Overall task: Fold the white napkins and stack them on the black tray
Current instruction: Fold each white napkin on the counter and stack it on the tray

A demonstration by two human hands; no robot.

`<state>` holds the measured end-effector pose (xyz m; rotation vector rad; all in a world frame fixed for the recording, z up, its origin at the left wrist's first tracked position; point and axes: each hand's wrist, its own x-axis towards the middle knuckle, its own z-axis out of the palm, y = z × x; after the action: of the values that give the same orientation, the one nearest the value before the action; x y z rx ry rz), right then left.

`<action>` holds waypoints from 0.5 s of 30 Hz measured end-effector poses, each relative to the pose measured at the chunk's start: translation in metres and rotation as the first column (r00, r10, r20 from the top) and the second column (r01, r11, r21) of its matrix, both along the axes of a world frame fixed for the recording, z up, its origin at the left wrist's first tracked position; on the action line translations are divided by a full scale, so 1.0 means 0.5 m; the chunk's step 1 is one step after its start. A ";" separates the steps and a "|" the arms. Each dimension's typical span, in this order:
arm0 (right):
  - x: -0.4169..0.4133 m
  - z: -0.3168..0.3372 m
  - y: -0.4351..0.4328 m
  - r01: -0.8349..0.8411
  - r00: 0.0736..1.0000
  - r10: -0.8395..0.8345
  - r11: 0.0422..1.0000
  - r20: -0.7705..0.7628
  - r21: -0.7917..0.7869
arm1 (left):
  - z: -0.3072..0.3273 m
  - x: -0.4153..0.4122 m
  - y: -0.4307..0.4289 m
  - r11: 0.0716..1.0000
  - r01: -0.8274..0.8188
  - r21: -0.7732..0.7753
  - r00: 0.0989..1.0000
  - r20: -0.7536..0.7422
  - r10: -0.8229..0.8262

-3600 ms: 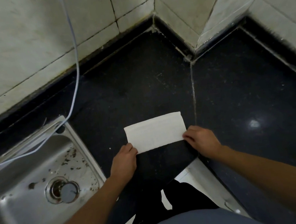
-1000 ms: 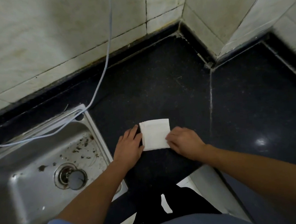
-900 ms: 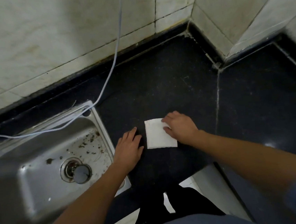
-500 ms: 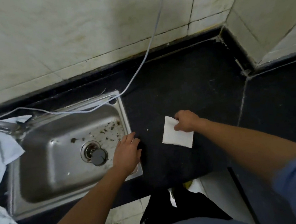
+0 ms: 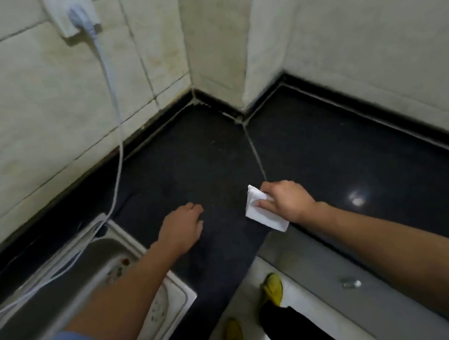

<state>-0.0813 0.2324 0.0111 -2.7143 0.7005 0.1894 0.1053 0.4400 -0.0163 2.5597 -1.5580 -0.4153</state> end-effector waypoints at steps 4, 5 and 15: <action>-0.196 0.049 -0.011 0.192 0.981 -0.193 0.978 -0.013 -0.078 | 0.038 -0.102 -0.118 0.970 0.243 -0.029 0.970 0.012 -0.242; -0.247 0.060 -0.013 0.241 0.970 -0.243 0.966 -0.013 -0.091 | 0.050 -0.138 -0.149 0.950 0.311 -0.037 0.950 0.023 -0.310; -0.824 0.116 0.013 0.659 0.742 -0.670 0.732 -0.008 -0.173 | 0.141 -0.644 -0.408 0.627 0.776 -0.069 0.629 0.153 -0.762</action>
<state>-0.4930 0.2389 0.0693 -2.4012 1.7226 0.0488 -0.2166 0.2360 0.0543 1.6894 -2.5927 -0.2149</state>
